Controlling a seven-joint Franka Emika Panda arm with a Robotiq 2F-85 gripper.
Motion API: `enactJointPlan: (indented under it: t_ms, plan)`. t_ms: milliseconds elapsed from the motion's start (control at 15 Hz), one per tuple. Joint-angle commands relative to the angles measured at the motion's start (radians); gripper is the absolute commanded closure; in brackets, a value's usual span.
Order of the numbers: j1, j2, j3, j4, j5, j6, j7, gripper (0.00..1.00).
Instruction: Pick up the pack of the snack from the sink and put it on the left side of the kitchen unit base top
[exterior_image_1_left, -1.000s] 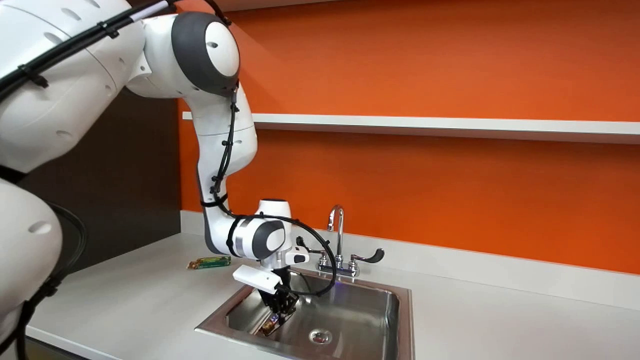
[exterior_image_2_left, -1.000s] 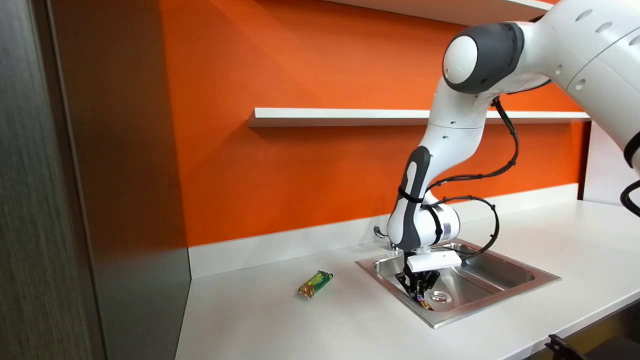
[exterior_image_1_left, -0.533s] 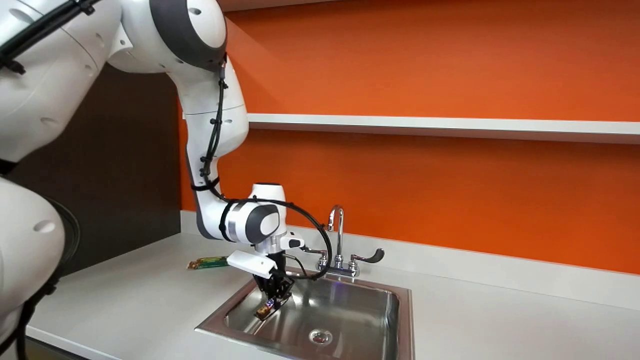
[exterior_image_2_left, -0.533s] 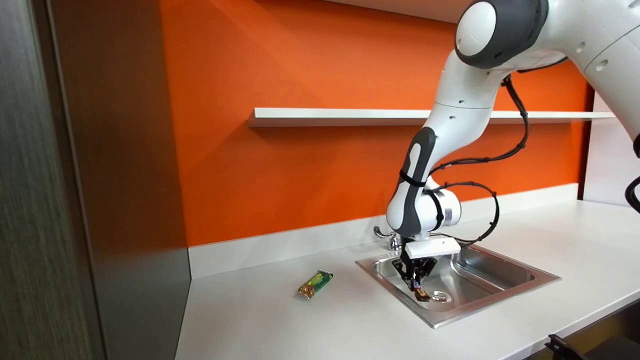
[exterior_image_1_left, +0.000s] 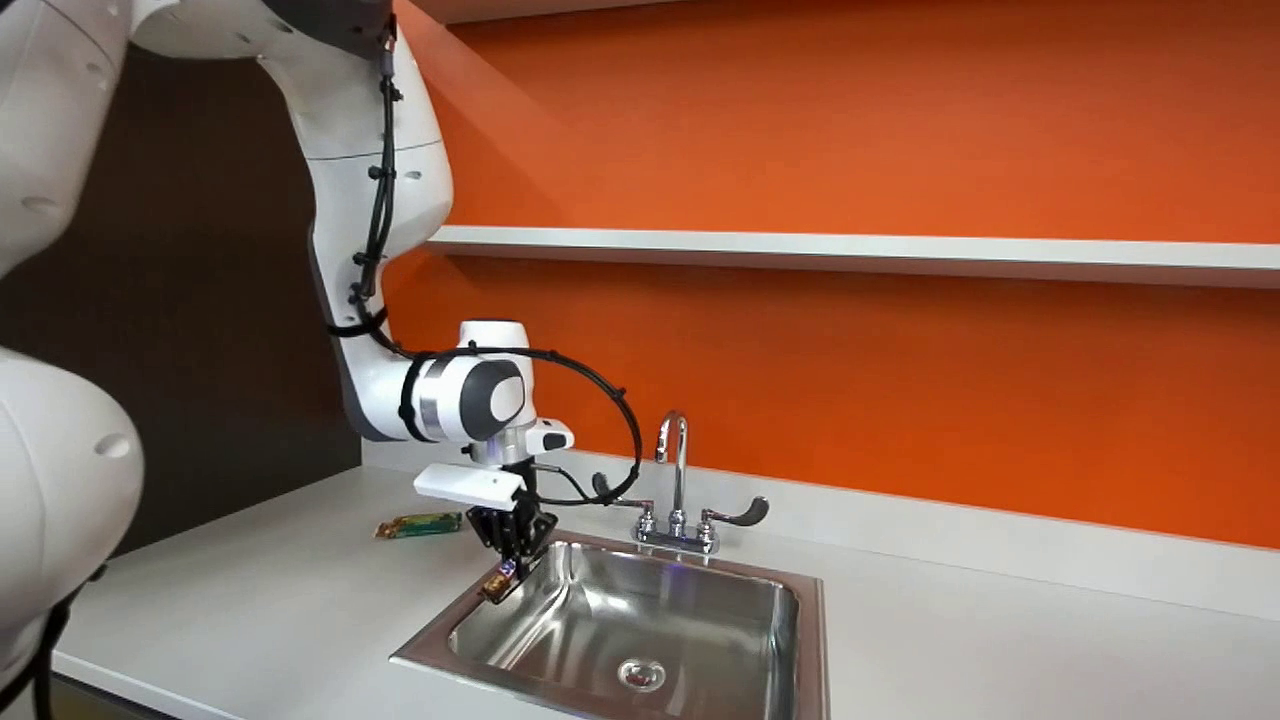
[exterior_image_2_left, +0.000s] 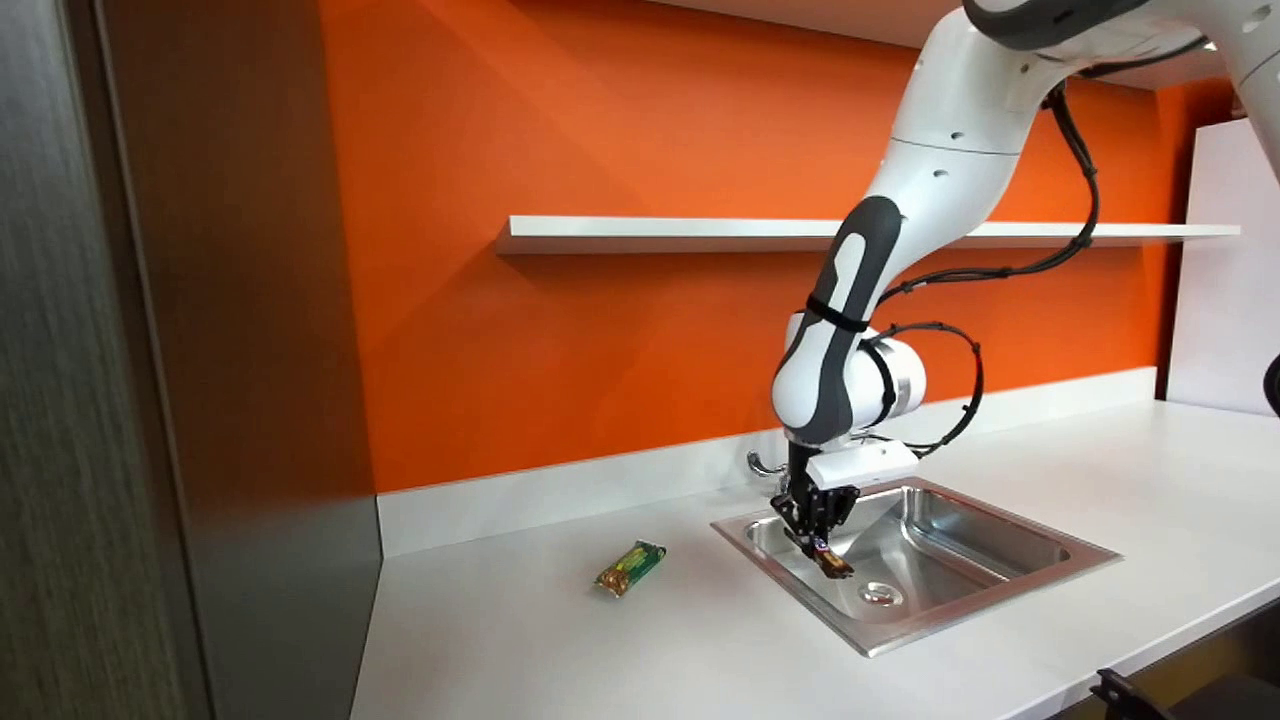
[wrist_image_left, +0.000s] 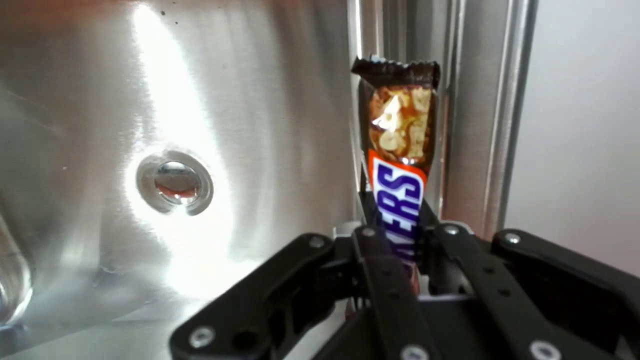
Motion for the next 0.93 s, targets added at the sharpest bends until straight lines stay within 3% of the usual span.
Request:
enactJointPlan:
  t_ms: [0,400,867]
  plan:
    - [0.044,-0.098,0.004,-0.049,-0.094,-0.059,0.019,0.95]
    - [0.095,-0.102,0.084,-0.026,-0.187,-0.13,0.005,0.95]
    - [0.127,-0.043,0.173,0.021,-0.208,-0.174,-0.032,0.95]
